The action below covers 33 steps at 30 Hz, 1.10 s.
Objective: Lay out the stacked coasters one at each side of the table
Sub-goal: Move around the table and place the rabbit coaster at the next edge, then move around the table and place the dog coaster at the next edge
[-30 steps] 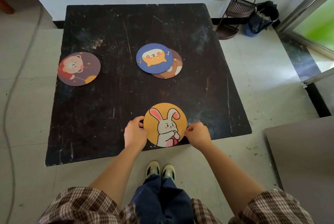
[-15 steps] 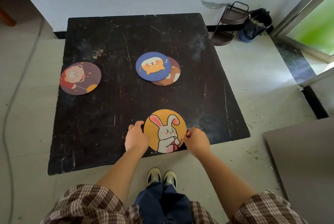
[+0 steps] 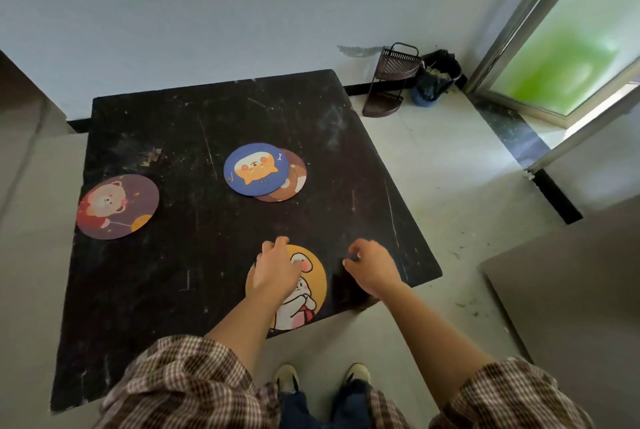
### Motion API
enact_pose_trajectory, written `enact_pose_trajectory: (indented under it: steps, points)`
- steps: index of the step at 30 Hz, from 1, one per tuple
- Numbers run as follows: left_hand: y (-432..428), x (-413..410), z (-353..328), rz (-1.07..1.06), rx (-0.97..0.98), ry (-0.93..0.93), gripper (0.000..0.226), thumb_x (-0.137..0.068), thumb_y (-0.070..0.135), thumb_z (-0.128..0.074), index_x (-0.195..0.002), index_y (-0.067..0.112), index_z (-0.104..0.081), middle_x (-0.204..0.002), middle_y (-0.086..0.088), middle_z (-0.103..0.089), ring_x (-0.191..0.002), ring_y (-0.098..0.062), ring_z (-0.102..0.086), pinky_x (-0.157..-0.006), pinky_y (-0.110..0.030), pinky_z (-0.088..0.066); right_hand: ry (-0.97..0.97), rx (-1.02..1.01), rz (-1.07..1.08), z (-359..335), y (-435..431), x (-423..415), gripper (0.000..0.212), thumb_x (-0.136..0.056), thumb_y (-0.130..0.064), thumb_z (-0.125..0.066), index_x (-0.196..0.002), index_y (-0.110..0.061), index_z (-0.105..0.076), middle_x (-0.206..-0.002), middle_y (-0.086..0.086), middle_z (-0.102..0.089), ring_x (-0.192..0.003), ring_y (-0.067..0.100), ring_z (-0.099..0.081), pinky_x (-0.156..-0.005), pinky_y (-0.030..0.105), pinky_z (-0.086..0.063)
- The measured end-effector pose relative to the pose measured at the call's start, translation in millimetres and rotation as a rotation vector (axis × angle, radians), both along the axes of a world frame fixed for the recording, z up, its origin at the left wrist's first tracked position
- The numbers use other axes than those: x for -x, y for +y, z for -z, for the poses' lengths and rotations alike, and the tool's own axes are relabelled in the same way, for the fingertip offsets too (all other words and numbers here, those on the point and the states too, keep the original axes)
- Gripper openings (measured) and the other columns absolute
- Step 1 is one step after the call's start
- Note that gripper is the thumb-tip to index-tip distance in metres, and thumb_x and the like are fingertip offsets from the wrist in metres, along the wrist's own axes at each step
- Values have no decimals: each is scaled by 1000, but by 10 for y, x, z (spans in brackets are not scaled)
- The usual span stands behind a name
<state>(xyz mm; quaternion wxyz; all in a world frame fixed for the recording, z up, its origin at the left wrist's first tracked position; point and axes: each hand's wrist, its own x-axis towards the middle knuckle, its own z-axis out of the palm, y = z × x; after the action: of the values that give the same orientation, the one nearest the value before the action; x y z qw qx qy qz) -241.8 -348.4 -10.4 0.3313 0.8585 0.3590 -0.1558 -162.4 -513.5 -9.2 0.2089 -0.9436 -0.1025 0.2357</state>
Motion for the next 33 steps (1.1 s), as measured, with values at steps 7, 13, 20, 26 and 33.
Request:
enact_pose_trajectory:
  steps: [7, 13, 20, 26, 33]
  points:
    - [-512, -655, -86, 105, 19, -51, 51, -91, 30, -51, -138, 19, -36, -142, -12, -36, -127, -31, -39, -99, -42, -41, -24, 41, -43, -126, -478, -571, 36, -86, -39, -60, -117, -19, -56, -118, 4, -57, -106, 25, -56, -92, 42, -49]
    - [-1104, -1193, -51, 98, -35, -86, 51, -91, 33, -48, -138, 18, -37, -144, -9, -34, -129, -29, -34, -97, -43, -41, -51, 76, -167, -149, -1008, -1230, 43, -86, -36, -57, -123, -16, -52, -124, 9, -53, -117, 28, -48, -95, 42, -44]
    - [-1834, -1852, -87, 21, -133, -60, 52, -91, 36, -46, -138, 17, -36, -143, -10, -35, -128, -31, -33, -97, -46, -43, -62, 214, -352, -108, -1669, -2079, 50, -91, -36, -54, -134, -14, -43, -139, 12, -46, -125, 32, -43, -102, 46, -38]
    - [-2119, -2295, -126, -50, -182, -8, 54, -91, 37, -45, -140, 17, -34, -144, -11, -34, -129, -31, -33, -98, -46, -41, -75, 233, -493, -140, -1772, -2644, 51, -88, -36, -55, -133, -14, -42, -135, 10, -47, -123, 30, -42, -97, 46, -38]
    - [-1976, -2793, -45, -189, -214, -4, 51, -92, 36, -44, -139, 18, -34, -144, -10, -34, -128, -30, -34, -97, -45, -42, -127, 214, -657, -105, -1410, -3232, 51, -87, -36, -58, -130, -14, -44, -130, 11, -50, -120, 30, -44, -95, 46, -39]
